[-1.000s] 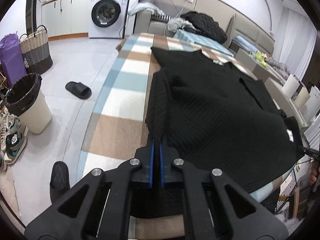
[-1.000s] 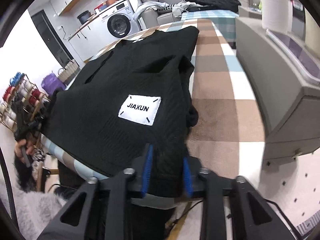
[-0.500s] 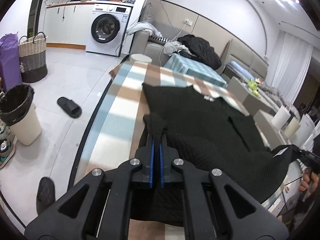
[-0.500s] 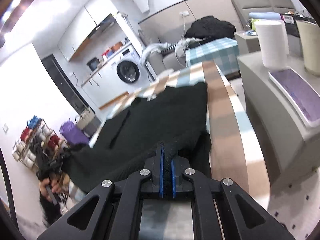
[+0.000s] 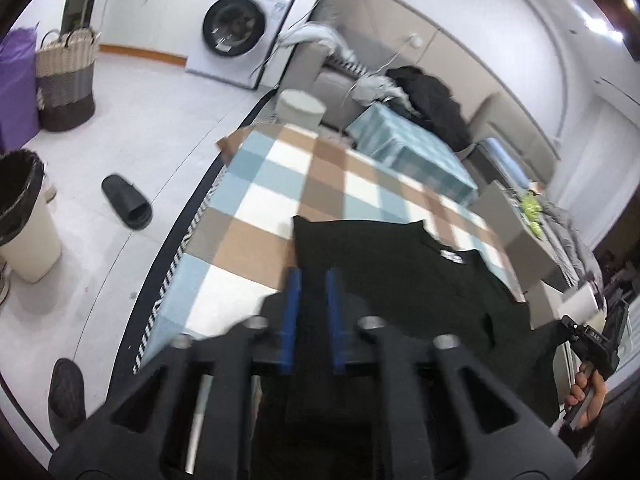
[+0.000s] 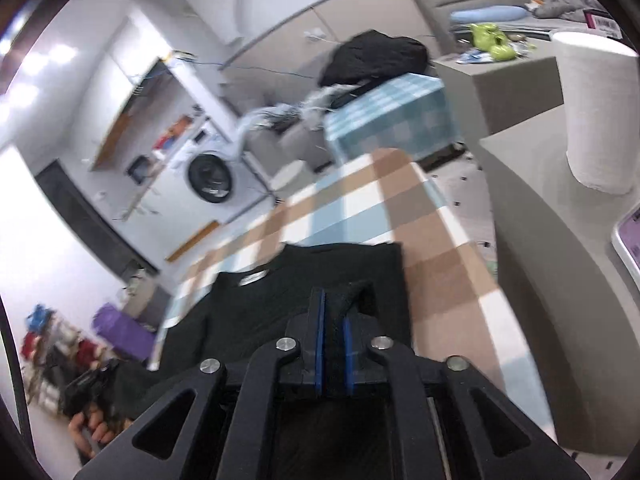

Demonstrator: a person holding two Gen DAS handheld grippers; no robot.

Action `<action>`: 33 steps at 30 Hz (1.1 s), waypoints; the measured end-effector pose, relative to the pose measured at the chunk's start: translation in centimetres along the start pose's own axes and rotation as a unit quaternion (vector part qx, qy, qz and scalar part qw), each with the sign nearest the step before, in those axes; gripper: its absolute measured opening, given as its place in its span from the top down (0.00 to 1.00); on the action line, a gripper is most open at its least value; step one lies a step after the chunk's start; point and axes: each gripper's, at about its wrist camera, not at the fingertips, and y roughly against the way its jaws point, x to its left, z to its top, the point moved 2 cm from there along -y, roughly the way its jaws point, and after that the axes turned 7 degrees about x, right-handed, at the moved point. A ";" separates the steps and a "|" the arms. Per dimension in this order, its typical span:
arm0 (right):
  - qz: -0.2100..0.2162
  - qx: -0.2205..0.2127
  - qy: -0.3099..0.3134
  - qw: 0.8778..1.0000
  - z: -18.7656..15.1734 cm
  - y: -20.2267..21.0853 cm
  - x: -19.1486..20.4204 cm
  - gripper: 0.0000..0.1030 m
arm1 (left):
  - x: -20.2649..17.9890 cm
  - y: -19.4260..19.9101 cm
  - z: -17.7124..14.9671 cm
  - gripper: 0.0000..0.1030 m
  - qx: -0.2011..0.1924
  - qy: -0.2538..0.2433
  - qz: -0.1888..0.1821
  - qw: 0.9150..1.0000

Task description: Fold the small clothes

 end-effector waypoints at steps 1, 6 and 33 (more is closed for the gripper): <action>-0.013 0.009 0.002 1.000 0.6 -0.8 -0.2 0.61 | 0.5 -0.4 0.2 0.60 0.007 0.012 0.000 1.000; -0.020 0.027 -0.001 0.999 0.8 -1.3 -2.1 0.55 | 1.3 -1.4 -0.9 0.49 0.020 -0.001 0.005 1.000; 0.050 0.166 -0.058 0.983 -2.9 -4.9 -2.6 0.53 | -4.1 -3.6 1.2 0.95 0.039 -0.046 -0.053 0.997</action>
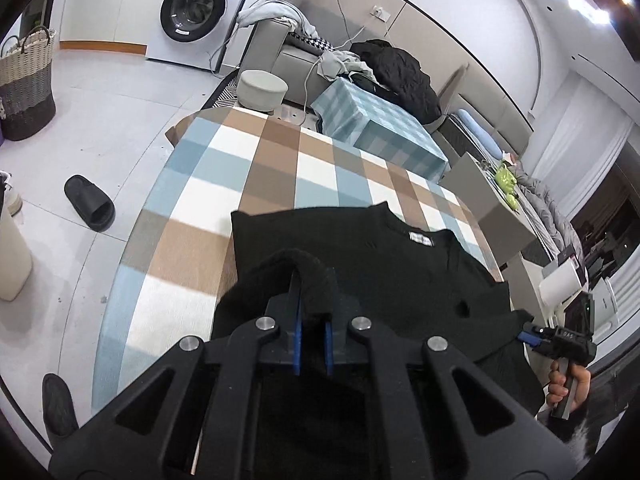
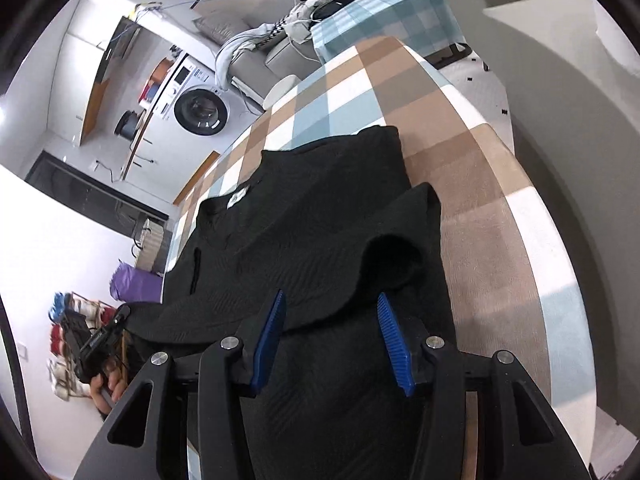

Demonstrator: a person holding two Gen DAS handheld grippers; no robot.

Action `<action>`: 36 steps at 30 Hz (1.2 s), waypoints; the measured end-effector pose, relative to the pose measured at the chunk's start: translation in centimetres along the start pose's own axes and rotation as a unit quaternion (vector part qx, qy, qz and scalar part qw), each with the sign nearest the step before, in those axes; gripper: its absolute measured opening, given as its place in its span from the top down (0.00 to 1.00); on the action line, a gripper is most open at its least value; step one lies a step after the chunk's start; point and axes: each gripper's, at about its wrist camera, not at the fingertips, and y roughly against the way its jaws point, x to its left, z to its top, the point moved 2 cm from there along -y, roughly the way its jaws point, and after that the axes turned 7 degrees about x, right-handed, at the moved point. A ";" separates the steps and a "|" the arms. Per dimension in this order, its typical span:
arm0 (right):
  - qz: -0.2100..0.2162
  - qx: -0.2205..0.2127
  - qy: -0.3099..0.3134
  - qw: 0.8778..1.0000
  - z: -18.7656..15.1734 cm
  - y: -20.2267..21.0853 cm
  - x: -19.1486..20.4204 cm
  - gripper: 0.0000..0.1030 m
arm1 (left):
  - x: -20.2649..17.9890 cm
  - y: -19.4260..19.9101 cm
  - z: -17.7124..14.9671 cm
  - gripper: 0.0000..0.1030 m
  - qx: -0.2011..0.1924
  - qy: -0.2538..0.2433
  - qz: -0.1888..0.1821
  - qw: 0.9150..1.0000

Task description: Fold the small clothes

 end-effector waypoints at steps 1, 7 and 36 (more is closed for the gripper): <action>-0.001 0.002 -0.008 1.000 0.2 -0.1 -0.1 0.53 | 0.1 -0.2 0.3 0.95 0.002 0.002 -0.001 1.000; 0.019 -0.003 -0.047 0.999 3.0 -0.7 -0.7 0.53 | 1.2 -1.7 2.2 0.95 0.017 0.019 -0.001 1.000; -0.092 -0.033 0.061 0.993 7.2 -0.6 0.7 0.51 | 1.8 -10.6 4.2 0.44 0.066 -0.033 0.095 0.993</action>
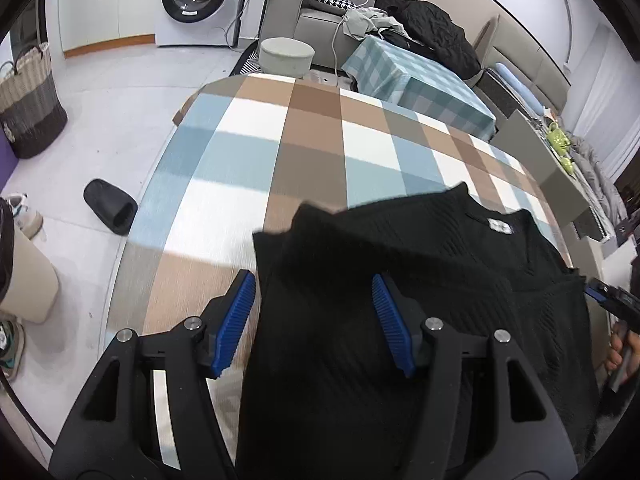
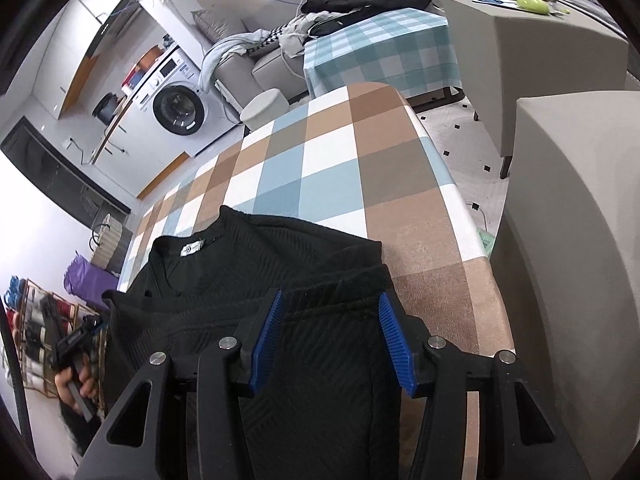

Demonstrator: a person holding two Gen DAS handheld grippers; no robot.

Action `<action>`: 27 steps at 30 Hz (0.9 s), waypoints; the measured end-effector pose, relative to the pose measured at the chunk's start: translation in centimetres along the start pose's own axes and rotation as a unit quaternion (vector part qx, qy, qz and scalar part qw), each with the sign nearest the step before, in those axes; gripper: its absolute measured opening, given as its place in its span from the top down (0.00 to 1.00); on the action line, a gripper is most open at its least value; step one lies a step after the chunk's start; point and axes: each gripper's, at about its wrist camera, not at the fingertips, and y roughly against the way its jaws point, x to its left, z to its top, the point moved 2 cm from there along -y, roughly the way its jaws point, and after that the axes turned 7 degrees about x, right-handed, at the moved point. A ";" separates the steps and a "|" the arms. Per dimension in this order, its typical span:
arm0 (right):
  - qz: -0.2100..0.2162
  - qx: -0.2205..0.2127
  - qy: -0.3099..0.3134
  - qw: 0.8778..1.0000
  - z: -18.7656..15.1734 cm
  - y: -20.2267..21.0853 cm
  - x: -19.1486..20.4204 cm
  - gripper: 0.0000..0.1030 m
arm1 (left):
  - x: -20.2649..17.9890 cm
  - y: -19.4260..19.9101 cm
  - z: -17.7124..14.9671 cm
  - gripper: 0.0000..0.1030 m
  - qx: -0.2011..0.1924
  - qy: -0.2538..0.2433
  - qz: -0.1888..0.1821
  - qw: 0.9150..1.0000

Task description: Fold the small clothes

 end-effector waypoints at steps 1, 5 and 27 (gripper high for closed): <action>-0.003 0.001 0.002 1.000 -0.1 0.0 0.1 0.51 | -0.1 -0.3 0.4 0.44 -0.002 -0.001 0.000 1.000; -0.016 0.006 0.013 1.000 -0.5 -0.1 0.1 0.51 | -0.3 -1.1 1.6 0.86 -0.020 -0.003 -0.007 1.000; -0.022 0.013 0.029 0.999 -0.6 -1.2 -0.6 0.51 | 2.7 4.7 -0.3 0.96 -0.081 0.036 -0.048 0.995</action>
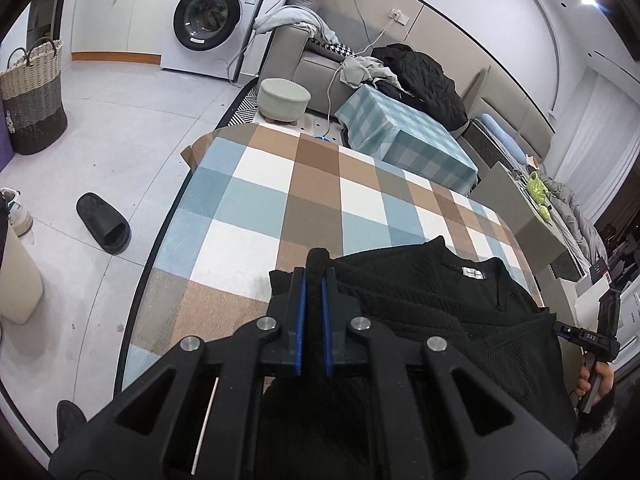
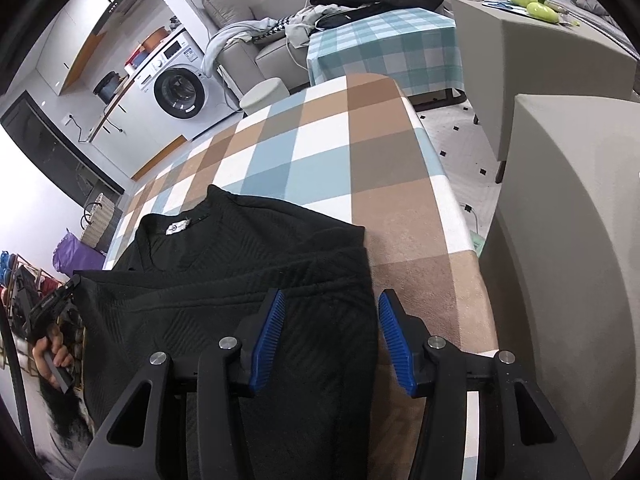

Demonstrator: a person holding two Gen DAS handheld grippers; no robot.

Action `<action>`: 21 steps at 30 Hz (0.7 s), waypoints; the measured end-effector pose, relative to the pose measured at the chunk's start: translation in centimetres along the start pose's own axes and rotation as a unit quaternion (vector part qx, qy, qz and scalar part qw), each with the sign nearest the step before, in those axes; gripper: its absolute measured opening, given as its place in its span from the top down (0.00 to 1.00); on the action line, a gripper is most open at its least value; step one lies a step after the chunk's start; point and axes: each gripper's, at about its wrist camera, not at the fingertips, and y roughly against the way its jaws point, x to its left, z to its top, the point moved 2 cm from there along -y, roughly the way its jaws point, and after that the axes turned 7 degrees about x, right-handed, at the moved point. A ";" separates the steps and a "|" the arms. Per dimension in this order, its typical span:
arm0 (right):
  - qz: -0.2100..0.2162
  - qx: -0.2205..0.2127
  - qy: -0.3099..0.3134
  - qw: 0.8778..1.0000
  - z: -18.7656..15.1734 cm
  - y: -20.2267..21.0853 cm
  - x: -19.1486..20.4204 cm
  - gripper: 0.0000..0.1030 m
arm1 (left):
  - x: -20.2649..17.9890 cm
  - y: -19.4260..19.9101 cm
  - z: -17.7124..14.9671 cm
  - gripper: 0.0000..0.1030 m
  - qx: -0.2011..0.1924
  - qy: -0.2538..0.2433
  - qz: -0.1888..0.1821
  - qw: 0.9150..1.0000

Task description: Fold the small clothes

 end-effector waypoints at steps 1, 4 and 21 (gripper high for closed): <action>0.002 0.002 0.001 1.000 0.1 -0.2 0.0 0.51 | 0.0 0.0 -0.1 0.96 0.001 0.001 0.001 1.000; -0.008 -0.006 0.005 1.000 0.2 -0.6 0.2 0.65 | 0.0 -0.2 -0.3 0.96 0.002 0.002 0.003 1.000; -0.050 -0.142 0.025 0.988 7.5 3.5 4.9 0.83 | 0.9 -0.9 4.1 0.82 -0.011 0.052 0.038 0.998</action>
